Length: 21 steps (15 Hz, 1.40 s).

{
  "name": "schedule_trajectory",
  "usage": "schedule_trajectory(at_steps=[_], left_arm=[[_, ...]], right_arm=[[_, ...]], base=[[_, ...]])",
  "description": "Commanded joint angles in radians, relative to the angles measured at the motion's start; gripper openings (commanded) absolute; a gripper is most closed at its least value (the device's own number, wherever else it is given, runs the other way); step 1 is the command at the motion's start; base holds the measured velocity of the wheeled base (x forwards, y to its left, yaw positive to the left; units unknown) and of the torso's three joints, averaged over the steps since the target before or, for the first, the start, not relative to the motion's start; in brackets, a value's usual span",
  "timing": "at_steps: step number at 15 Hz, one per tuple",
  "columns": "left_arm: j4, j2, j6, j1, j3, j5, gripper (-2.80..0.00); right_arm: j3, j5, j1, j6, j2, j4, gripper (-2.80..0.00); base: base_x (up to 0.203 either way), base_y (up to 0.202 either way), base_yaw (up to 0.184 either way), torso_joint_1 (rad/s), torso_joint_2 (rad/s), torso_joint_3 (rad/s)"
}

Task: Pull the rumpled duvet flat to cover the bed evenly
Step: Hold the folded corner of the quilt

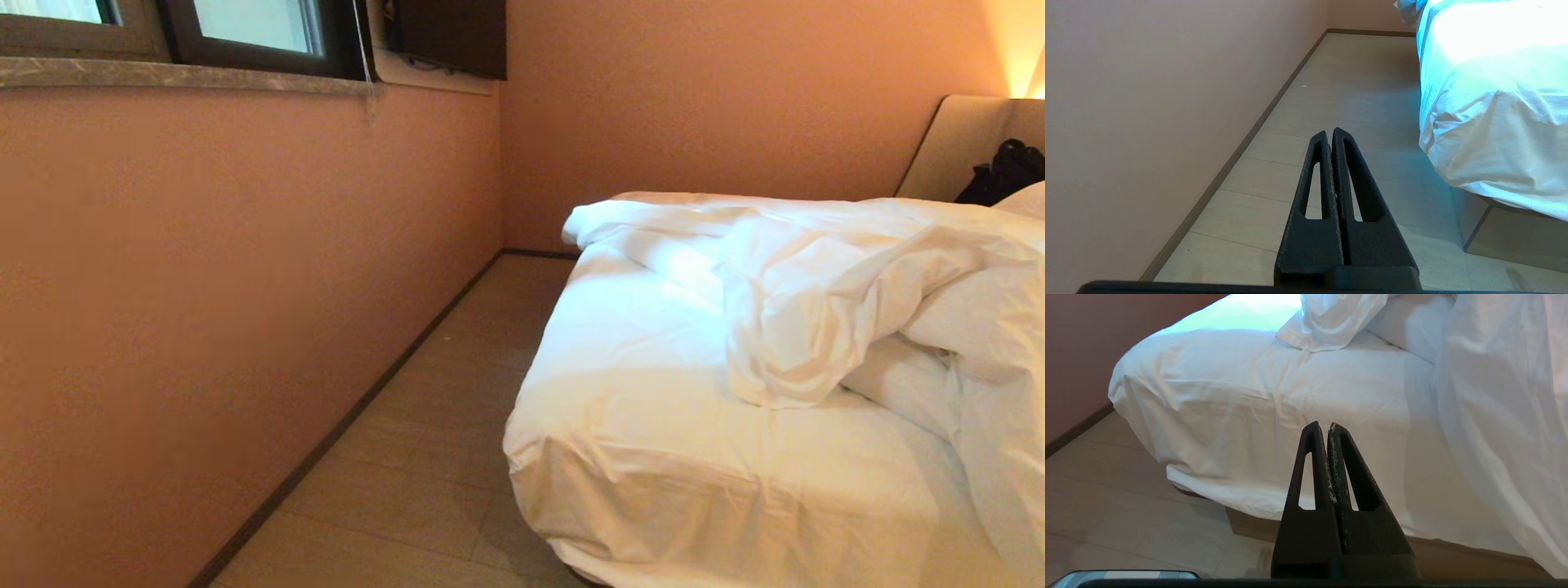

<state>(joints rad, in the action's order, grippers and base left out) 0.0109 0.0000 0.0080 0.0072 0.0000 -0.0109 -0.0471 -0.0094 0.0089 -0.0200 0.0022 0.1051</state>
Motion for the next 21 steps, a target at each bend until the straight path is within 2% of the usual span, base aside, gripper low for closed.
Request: schedule_trajectory(at_steps=[1, 9, 12, 15, 18, 21], left_arm=[[0.000, 0.000, 0.000, 0.000, 0.000, 0.000, -2.80], [0.000, 0.000, 0.000, 0.000, 0.000, 0.000, -2.80], [0.000, 0.000, 0.000, 0.000, 0.000, 0.000, -2.80], [0.000, 0.000, 0.000, 0.000, 0.000, 0.000, -2.80], [0.000, 0.000, 0.000, 0.000, 0.000, 0.000, -2.80], [0.000, 0.000, 0.000, 0.000, 0.000, 0.000, -2.80]], right_arm=[[-0.048, 0.000, 0.000, -0.007, 0.036, 0.014, -2.80], [-0.291, 0.012, -0.002, -0.015, 0.411, -0.003, -2.80], [-0.340, 0.008, -0.003, -0.018, 0.583, -0.114, -2.80], [-0.412, -0.010, -0.004, 0.000, 0.900, -0.282, -2.80], [-0.616, -0.035, -0.008, 0.086, 1.193, -0.366, -2.80], [-0.875, -0.046, -0.022, 0.136, 1.453, -0.357, -2.80]], base=[[0.000, 0.000, 0.000, 0.000, 0.00, 0.000], [0.000, 0.000, 0.000, 0.000, 0.00, 0.000], [0.000, 0.000, 0.000, 0.000, 0.00, 0.000], [0.000, 0.000, 0.000, 0.000, 0.00, 0.000], [0.000, 0.000, 0.000, 0.000, 0.00, 0.000], [0.000, 0.000, 0.000, 0.000, 0.00, 0.000]])
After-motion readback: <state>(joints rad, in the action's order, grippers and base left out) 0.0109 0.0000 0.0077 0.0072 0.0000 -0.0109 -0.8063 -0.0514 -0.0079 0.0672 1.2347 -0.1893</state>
